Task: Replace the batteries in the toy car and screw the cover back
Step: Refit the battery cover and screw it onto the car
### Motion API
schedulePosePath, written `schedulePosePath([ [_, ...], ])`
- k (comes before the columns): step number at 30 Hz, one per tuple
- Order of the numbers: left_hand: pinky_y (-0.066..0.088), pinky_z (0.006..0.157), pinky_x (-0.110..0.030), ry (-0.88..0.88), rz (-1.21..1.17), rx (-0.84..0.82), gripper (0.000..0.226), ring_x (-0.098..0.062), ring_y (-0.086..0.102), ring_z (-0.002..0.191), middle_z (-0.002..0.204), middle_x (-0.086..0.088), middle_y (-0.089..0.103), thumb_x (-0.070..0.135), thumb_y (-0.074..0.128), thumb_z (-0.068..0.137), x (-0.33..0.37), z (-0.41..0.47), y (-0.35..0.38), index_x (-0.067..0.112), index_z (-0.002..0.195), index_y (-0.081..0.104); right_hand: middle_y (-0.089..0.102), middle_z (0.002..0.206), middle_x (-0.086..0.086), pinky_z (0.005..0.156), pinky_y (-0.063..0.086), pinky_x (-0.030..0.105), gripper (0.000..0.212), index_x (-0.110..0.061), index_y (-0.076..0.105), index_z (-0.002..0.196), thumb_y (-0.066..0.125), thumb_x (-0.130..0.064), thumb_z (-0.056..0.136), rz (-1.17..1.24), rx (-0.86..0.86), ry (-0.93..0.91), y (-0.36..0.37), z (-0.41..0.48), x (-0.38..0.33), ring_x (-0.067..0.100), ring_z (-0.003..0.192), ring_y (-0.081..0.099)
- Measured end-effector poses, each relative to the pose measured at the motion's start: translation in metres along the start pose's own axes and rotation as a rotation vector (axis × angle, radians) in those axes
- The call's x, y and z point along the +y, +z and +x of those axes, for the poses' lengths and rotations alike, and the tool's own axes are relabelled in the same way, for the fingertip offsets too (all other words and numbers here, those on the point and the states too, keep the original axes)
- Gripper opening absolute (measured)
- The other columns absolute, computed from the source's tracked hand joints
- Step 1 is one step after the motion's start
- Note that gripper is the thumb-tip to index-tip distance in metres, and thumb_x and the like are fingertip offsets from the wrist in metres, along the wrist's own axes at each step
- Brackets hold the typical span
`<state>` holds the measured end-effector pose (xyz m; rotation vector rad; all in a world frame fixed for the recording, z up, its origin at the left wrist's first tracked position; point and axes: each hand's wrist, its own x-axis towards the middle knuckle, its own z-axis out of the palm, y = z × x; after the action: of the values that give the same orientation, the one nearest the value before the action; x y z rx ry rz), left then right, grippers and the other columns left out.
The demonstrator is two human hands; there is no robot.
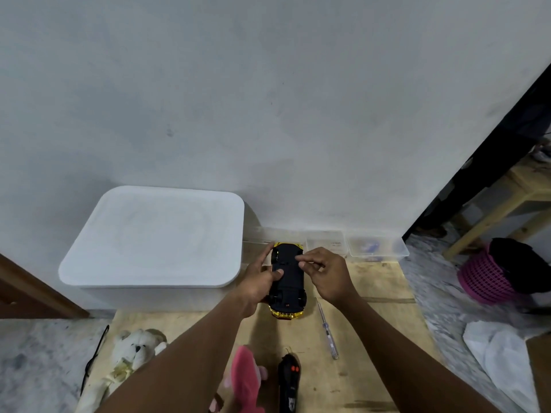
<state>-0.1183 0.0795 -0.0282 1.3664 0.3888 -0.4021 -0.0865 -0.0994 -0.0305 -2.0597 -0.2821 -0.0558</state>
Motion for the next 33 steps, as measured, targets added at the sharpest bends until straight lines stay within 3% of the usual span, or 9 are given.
schedulePosePath([
  [3,0.061,0.074,-0.036,0.050,0.076,-0.028,0.064,-0.019,0.068,0.097,0.118,-0.007,0.064,0.005,0.050,0.100,0.001,-0.002,0.003,0.052,0.142,0.038,0.069,0.087,-0.007,0.065,0.042,0.005,0.020,-0.011,0.077,0.104,0.072,-0.002,0.087,-0.033,0.027,0.032,0.002,0.001,-0.003,-0.009,0.073,0.058],
  [6,0.058,0.085,-0.037,0.074,0.148,-0.072,0.057,-0.022,0.061,0.114,0.136,-0.004,0.055,0.006,0.047,0.101,0.000,-0.001,0.006,0.054,0.133,0.048,0.071,0.088,-0.006,0.063,0.046,0.006,0.019,-0.012,0.078,0.103,0.073,-0.004,0.087,-0.063,0.038,0.061,0.003,0.002,-0.004,-0.008,0.070,0.061],
  [11,0.059,0.073,-0.032,0.038,0.221,-0.122,0.052,-0.024,0.059,0.115,0.135,-0.004,0.054,0.009,0.046,0.101,0.002,0.000,0.007,0.049,0.134,0.050,0.074,0.084,-0.007,0.073,0.060,0.032,0.013,-0.019,0.079,0.096,0.075,-0.013,0.085,-0.171,-0.027,0.099,0.000,0.003,-0.003,0.010,0.076,0.069],
  [15,0.058,0.073,-0.033,0.049,0.239,-0.114,0.047,-0.026,0.059,0.113,0.130,-0.006,0.057,0.007,0.045,0.101,0.002,0.001,0.008,0.044,0.130,0.053,0.072,0.090,-0.006,0.080,0.059,0.038,0.014,-0.018,0.078,0.095,0.070,-0.010,0.088,-0.233,-0.111,0.098,-0.001,0.007,-0.006,0.013,0.085,0.068],
  [19,0.059,0.075,-0.037,0.056,0.246,-0.095,0.047,-0.027,0.059,0.114,0.128,-0.006,0.058,0.006,0.045,0.101,0.003,0.003,0.009,0.042,0.129,0.055,0.068,0.098,-0.001,0.083,0.057,0.035,0.018,-0.014,0.077,0.101,0.062,-0.007,0.092,-0.311,-0.174,0.066,-0.002,0.010,-0.010,0.017,0.092,0.064],
  [25,0.058,0.066,-0.030,0.051,0.286,-0.105,0.047,-0.024,0.061,0.112,0.127,-0.006,0.059,0.006,0.045,0.100,0.004,0.002,0.009,0.042,0.129,0.058,0.069,0.103,0.001,0.079,0.054,0.032,0.023,-0.016,0.076,0.106,0.059,-0.010,0.092,-0.471,-0.177,0.067,0.003,0.009,-0.017,0.020,0.094,0.065],
  [30,0.057,0.064,-0.027,0.065,0.306,-0.122,0.052,-0.024,0.061,0.110,0.126,-0.007,0.058,0.003,0.045,0.099,0.005,-0.002,0.007,0.044,0.130,0.056,0.074,0.077,-0.006,0.070,0.054,0.027,0.020,-0.024,0.077,0.093,0.070,-0.012,0.078,-0.388,-0.131,0.182,0.001,0.010,-0.027,0.011,0.076,0.068],
  [33,0.060,0.073,-0.035,0.061,0.257,-0.113,0.053,-0.024,0.060,0.111,0.128,-0.004,0.057,0.004,0.046,0.099,0.009,-0.005,0.007,0.049,0.127,0.054,0.074,0.081,-0.005,0.072,0.056,0.028,0.014,-0.022,0.079,0.089,0.074,-0.015,0.078,-0.371,-0.150,0.191,-0.003,0.015,-0.031,0.010,0.077,0.068],
])
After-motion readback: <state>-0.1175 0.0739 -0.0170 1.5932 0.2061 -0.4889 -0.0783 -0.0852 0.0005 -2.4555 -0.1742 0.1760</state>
